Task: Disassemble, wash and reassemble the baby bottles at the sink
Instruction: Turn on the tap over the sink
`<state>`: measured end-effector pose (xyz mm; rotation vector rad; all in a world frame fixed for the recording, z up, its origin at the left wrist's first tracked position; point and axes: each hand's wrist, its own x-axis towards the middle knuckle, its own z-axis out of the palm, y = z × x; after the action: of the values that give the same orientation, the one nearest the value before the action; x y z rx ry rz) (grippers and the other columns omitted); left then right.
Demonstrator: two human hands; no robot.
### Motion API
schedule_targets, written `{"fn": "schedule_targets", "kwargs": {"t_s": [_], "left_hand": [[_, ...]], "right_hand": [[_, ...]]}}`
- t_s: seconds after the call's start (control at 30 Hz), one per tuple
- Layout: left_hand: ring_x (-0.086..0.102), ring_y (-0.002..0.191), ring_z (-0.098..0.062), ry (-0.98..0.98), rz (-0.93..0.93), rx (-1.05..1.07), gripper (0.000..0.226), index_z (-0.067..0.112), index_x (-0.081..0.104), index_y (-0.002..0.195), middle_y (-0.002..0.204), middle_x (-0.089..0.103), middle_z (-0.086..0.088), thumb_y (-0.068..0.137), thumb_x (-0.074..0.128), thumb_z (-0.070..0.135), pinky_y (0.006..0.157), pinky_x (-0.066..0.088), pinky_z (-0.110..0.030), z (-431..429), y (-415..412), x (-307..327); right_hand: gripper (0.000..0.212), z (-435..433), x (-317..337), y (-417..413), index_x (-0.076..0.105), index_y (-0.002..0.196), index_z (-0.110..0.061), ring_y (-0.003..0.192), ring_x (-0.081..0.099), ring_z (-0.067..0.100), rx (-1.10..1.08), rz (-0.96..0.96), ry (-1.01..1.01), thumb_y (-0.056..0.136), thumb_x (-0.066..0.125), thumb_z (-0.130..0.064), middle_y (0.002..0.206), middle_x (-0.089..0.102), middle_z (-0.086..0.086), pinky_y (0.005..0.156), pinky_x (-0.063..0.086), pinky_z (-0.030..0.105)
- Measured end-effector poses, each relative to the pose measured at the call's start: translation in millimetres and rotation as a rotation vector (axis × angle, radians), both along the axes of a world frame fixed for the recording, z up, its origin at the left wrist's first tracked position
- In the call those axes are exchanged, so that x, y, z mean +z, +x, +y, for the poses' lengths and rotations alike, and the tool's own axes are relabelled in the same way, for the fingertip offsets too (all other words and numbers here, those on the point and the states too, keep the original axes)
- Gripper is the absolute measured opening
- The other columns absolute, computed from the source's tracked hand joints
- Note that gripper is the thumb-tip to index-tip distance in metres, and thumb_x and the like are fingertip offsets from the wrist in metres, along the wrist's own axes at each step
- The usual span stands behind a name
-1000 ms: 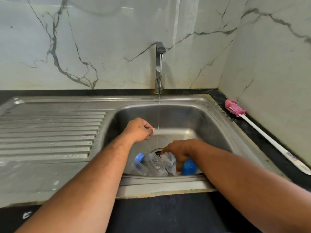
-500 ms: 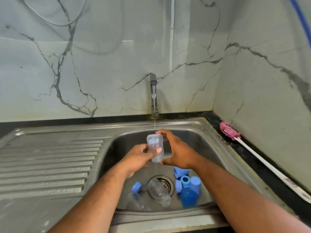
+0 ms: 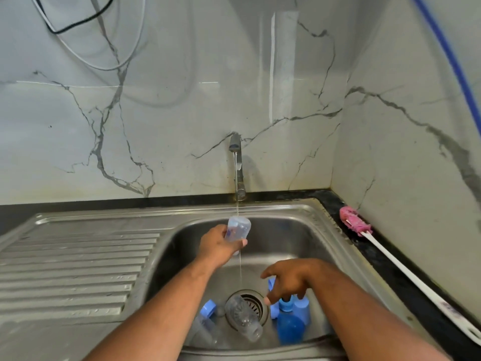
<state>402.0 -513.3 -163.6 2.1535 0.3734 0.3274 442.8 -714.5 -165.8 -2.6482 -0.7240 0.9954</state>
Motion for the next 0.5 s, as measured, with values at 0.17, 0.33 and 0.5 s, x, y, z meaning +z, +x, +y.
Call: {"fn": "schedule_targets", "kwargs": {"t_s": [0.17,0.33,0.5], "left_hand": [[0.062,0.099,-0.018,-0.230,-0.129,0.108,0.047,0.016,0.063,0.125,0.118,0.067,-0.002,0.086,0.079,0.036,0.077,0.047,-0.026,-27.2,26.8,4.9],[0.061,0.094,-0.014,-0.194,-0.174,0.126,0.048,0.017,0.063,0.122,0.110,0.067,0.003,0.082,0.084,0.032,0.080,0.047,-0.026,-22.5,41.2,-7.0],[0.059,0.094,-0.011,-0.183,-0.198,0.115,0.050,0.020,0.061,0.126,0.108,0.063,0.006,0.083,0.083,0.031,0.080,0.045,-0.025,-15.7,42.5,-8.1]], "right_hand": [[0.082,-0.3,2.3,0.2,0.034,0.155,-0.037,0.106,0.069,0.022,0.040,0.005,0.028,0.086,0.076,-0.052,0.086,0.065,-0.004,0.090,0.057,0.034],[0.080,2.3,3.3,1.8,0.035,0.155,-0.034,0.097,0.068,0.019,0.051,-0.003,0.013,0.087,0.075,-0.050,0.078,0.060,-0.007,0.084,0.055,0.032],[0.078,4.8,1.1,5.8,0.037,0.154,-0.034,0.090,0.066,0.017,0.062,-0.002,0.019,0.088,0.074,-0.050,0.076,0.061,-0.006,0.081,0.053,0.031]]}}
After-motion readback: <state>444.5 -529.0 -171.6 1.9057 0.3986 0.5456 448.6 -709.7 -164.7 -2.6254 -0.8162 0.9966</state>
